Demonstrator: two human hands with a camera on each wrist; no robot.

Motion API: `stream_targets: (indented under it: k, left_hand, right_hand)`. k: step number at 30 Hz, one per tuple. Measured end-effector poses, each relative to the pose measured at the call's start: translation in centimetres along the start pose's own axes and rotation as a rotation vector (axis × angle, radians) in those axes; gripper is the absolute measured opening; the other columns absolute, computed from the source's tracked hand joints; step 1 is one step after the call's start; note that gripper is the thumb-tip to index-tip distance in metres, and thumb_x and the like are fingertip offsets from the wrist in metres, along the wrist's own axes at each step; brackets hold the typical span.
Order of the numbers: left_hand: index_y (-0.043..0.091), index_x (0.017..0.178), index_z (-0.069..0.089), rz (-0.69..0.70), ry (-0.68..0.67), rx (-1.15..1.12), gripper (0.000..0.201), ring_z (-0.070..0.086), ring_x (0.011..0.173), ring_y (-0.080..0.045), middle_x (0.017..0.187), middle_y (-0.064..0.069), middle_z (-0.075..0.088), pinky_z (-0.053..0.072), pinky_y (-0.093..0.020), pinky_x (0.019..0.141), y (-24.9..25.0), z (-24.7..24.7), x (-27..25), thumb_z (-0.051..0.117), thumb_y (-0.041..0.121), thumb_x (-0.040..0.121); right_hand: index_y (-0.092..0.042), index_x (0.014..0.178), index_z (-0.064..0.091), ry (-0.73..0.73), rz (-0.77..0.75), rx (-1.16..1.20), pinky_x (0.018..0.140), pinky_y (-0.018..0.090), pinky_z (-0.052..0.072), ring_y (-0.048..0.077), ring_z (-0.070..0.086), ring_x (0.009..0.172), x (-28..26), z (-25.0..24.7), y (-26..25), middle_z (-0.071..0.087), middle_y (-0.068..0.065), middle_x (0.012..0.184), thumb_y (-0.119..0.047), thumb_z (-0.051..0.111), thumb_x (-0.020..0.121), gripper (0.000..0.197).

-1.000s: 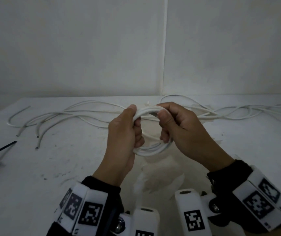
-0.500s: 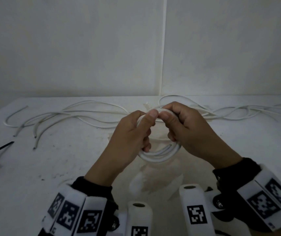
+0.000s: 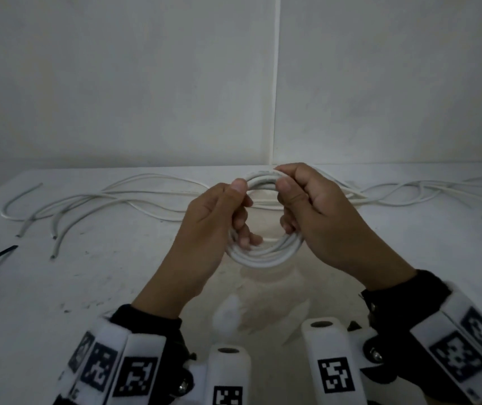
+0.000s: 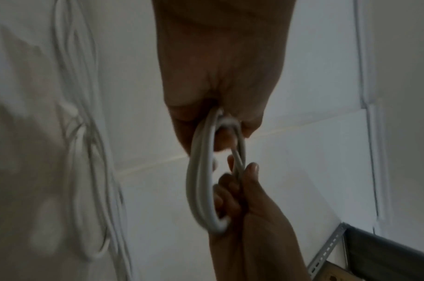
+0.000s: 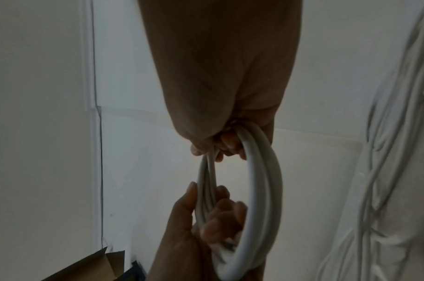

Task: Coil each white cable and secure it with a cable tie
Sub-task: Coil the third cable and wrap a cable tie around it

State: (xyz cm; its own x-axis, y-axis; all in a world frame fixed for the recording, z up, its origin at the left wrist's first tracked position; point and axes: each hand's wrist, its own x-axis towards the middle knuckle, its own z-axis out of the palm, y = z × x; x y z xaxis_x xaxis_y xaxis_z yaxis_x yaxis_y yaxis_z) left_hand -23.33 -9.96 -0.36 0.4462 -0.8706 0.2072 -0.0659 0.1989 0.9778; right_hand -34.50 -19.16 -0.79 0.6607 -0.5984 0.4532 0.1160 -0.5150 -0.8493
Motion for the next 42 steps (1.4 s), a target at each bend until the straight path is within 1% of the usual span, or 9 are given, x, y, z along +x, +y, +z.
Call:
stream_targets:
  k: [5, 12, 18, 24, 28, 31, 34, 38, 42]
  left_hand:
    - [0.005, 0.075, 0.058, -0.123, -0.071, 0.116, 0.038, 0.053, 0.043, -0.013, 0.050, 0.002, 0.051, 0.054, -0.043, 0.069, 0.3, -0.3, -0.1, 0.032, 0.023, 0.097]
    - [0.011, 0.063, 0.039, -0.120, 0.008, -0.061, 0.037, 0.024, 0.033, -0.006, 0.041, 0.008, 0.025, 0.032, -0.017, 0.037, 0.4, 1.3, -0.7, 0.044, 0.032, 0.092]
    - [0.014, 0.060, 0.036, -0.051, 0.125, -0.088, 0.039, 0.025, 0.033, -0.005, 0.041, 0.010, 0.026, 0.032, -0.016, 0.037, 0.1, 1.0, -0.2, 0.045, 0.031, 0.094]
    - [0.011, 0.069, 0.046, -0.004, -0.011, 0.125, 0.034, 0.036, 0.037, -0.004, 0.044, 0.010, 0.037, 0.047, -0.018, 0.047, -0.2, 0.1, 0.0, 0.039, 0.031, 0.095]
    - [0.026, 0.079, 0.050, 0.161, -0.048, 0.363, 0.025, 0.051, 0.045, -0.004, 0.055, 0.009, 0.047, 0.052, -0.028, 0.053, -0.2, -0.4, -0.3, 0.033, 0.041, 0.090]
    - [0.016, 0.076, 0.050, 0.039, -0.066, 0.268, 0.031, 0.053, 0.048, -0.006, 0.055, 0.006, 0.047, 0.051, -0.036, 0.062, -0.4, 0.0, -0.3, 0.033, 0.033, 0.096]
    - [0.008, 0.074, 0.049, -0.136, -0.091, -0.009, 0.033, 0.043, 0.041, -0.007, 0.048, 0.006, 0.043, 0.044, -0.025, 0.051, -0.1, 0.5, -0.2, 0.031, 0.020, 0.099]
    - [0.006, 0.072, 0.052, -0.166, -0.098, -0.105, 0.047, 0.031, 0.036, -0.007, 0.044, 0.005, 0.032, 0.036, -0.019, 0.041, 0.3, 0.4, -0.2, 0.028, 0.037, 0.098]
    - [0.013, 0.061, 0.044, -0.160, -0.011, -0.063, 0.045, 0.028, 0.036, -0.007, 0.042, 0.008, 0.030, 0.033, -0.018, 0.039, 0.2, 0.8, -0.4, 0.035, 0.039, 0.096]
  right_hand:
    - [-0.029, 0.095, 0.051, -0.097, -0.051, -0.232, 0.054, 0.013, 0.037, -0.001, 0.050, 0.056, -0.3, -0.5, 0.0, 0.051, -0.016, 0.060, -0.046, 0.037, 0.091, 0.023]
    - [-0.027, 0.096, 0.055, -0.118, -0.079, -0.113, 0.058, 0.014, 0.039, -0.001, 0.047, 0.058, -0.1, -0.6, -0.2, 0.050, -0.010, 0.067, -0.036, 0.039, 0.090, 0.019]
    - [-0.030, 0.106, 0.051, -0.148, 0.042, 0.099, 0.067, 0.015, 0.046, 0.006, 0.059, 0.071, -0.2, -0.8, -0.2, 0.057, -0.006, 0.073, -0.043, 0.034, 0.088, 0.028]
    - [-0.022, 0.104, 0.053, -0.095, -0.002, 0.007, 0.064, 0.025, 0.045, 0.007, 0.055, 0.062, 0.1, -0.6, 0.5, 0.048, -0.007, 0.065, -0.027, 0.034, 0.097, 0.021]
    - [-0.021, 0.108, 0.053, -0.074, -0.048, -0.123, 0.064, 0.021, 0.044, 0.004, 0.053, 0.062, 0.0, -0.4, 0.8, 0.049, -0.008, 0.065, -0.035, 0.033, 0.092, 0.029]
    - [-0.030, 0.102, 0.053, -0.061, -0.082, -0.202, 0.061, 0.015, 0.041, 0.004, 0.052, 0.061, 0.0, -0.6, 0.7, 0.049, -0.009, 0.063, -0.034, 0.032, 0.090, 0.024]
    - [-0.038, 0.096, 0.050, -0.045, -0.111, -0.225, 0.062, 0.018, 0.042, 0.007, 0.051, 0.062, 0.0, -0.7, 0.5, 0.049, -0.010, 0.062, -0.033, 0.033, 0.090, 0.019]
    - [-0.032, 0.101, 0.052, -0.034, -0.156, -0.223, 0.061, 0.019, 0.041, 0.016, 0.051, 0.063, -0.1, -0.3, 0.1, 0.050, -0.004, 0.063, -0.030, 0.034, 0.092, 0.020]
    - [-0.034, 0.103, 0.054, -0.052, -0.134, -0.135, 0.064, 0.009, 0.042, 0.005, 0.052, 0.065, -0.3, -0.1, 0.1, 0.050, -0.008, 0.065, -0.027, 0.037, 0.092, 0.022]
